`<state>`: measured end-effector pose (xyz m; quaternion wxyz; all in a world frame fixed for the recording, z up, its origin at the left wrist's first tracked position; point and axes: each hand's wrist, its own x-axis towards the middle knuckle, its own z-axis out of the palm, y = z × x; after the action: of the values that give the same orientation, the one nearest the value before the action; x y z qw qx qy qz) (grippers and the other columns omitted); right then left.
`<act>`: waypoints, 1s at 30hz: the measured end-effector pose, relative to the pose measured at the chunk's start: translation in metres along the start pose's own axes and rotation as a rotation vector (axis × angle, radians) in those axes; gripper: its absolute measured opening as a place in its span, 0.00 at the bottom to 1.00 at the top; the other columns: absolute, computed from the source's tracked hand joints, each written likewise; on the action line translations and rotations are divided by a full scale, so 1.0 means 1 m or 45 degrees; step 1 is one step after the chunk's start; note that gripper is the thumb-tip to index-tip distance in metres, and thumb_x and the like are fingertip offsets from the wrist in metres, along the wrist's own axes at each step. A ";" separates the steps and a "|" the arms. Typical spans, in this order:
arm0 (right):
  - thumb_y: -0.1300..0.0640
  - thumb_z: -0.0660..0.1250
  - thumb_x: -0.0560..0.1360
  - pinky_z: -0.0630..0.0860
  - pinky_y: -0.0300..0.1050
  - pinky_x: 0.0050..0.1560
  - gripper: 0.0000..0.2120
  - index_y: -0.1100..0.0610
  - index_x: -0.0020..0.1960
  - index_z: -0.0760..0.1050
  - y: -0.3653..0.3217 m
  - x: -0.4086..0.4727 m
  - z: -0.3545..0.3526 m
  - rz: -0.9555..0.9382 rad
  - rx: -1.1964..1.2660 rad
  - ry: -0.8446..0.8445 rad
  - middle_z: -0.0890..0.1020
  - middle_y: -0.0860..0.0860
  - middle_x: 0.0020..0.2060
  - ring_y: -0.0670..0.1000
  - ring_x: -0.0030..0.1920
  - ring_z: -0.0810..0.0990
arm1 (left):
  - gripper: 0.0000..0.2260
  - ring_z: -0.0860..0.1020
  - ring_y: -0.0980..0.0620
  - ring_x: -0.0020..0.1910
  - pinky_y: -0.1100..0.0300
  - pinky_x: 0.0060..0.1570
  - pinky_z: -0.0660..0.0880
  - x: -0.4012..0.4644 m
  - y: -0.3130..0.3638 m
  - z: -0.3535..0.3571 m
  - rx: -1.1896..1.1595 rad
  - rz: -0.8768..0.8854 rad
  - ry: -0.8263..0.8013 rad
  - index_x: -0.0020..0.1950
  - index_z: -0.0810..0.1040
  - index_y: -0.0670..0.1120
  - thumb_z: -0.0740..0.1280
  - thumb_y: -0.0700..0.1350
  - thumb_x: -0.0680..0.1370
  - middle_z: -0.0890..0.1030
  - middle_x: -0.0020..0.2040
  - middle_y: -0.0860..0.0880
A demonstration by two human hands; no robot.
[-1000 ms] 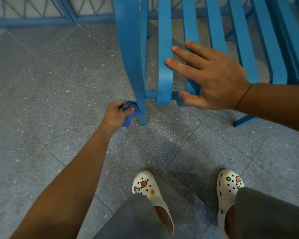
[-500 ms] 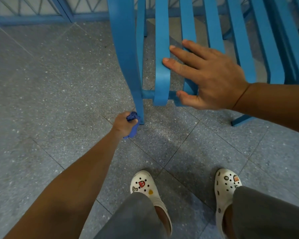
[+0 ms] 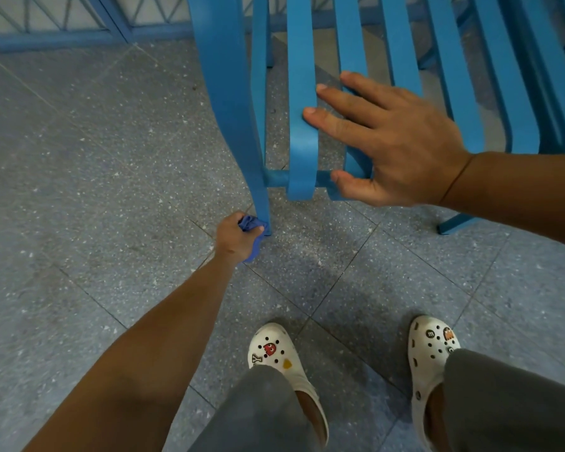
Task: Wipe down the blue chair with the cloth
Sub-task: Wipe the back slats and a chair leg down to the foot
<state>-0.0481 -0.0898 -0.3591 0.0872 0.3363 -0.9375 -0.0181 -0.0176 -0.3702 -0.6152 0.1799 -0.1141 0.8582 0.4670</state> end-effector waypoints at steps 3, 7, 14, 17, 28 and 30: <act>0.36 0.56 0.79 0.71 0.62 0.66 0.36 0.52 0.82 0.58 0.000 0.001 -0.001 -0.001 -0.004 -0.002 0.66 0.58 0.78 0.64 0.77 0.63 | 0.15 0.68 0.56 0.31 0.72 0.29 0.65 -0.002 0.002 -0.003 0.005 -0.013 -0.046 0.35 0.70 0.47 0.74 0.40 0.76 0.70 0.31 0.51; 0.36 0.55 0.79 0.71 0.62 0.66 0.36 0.51 0.82 0.57 0.001 0.000 -0.001 0.001 -0.010 -0.010 0.65 0.58 0.78 0.64 0.78 0.62 | 0.10 0.72 0.62 0.28 0.73 0.29 0.66 -0.002 0.013 -0.019 -0.085 0.016 -0.103 0.41 0.74 0.42 0.74 0.40 0.77 0.73 0.33 0.50; 0.36 0.54 0.79 0.72 0.62 0.66 0.35 0.51 0.82 0.58 0.001 0.000 0.000 -0.001 -0.012 -0.013 0.66 0.58 0.78 0.64 0.78 0.62 | 0.09 0.73 0.58 0.32 0.72 0.30 0.68 0.002 0.007 -0.008 -0.008 -0.012 -0.080 0.45 0.76 0.41 0.76 0.40 0.75 0.75 0.35 0.51; 0.36 0.54 0.80 0.72 0.62 0.66 0.35 0.51 0.82 0.57 0.001 0.000 0.001 -0.002 -0.019 -0.014 0.66 0.58 0.78 0.64 0.78 0.62 | 0.11 0.74 0.50 0.37 0.65 0.33 0.69 0.005 -0.001 0.011 0.110 -0.176 -0.056 0.43 0.74 0.42 0.76 0.43 0.74 0.76 0.37 0.47; 0.36 0.54 0.80 0.72 0.62 0.65 0.35 0.51 0.82 0.57 0.001 -0.001 0.001 0.008 -0.009 -0.003 0.66 0.57 0.78 0.64 0.78 0.62 | 0.17 0.70 0.52 0.32 0.69 0.26 0.65 0.010 -0.007 0.009 0.013 -0.331 -0.180 0.35 0.69 0.44 0.76 0.44 0.75 0.72 0.32 0.48; 0.36 0.54 0.80 0.73 0.62 0.64 0.35 0.51 0.82 0.58 0.001 0.000 0.001 0.011 -0.001 0.007 0.66 0.57 0.77 0.64 0.78 0.63 | 0.15 0.73 0.52 0.34 0.69 0.29 0.69 0.012 -0.008 0.012 -0.004 -0.351 -0.170 0.39 0.71 0.44 0.77 0.44 0.74 0.74 0.35 0.48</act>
<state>-0.0488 -0.0886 -0.3603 0.0898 0.3324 -0.9387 -0.0172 -0.0232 -0.3645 -0.6326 0.2987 -0.1998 0.8198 0.4458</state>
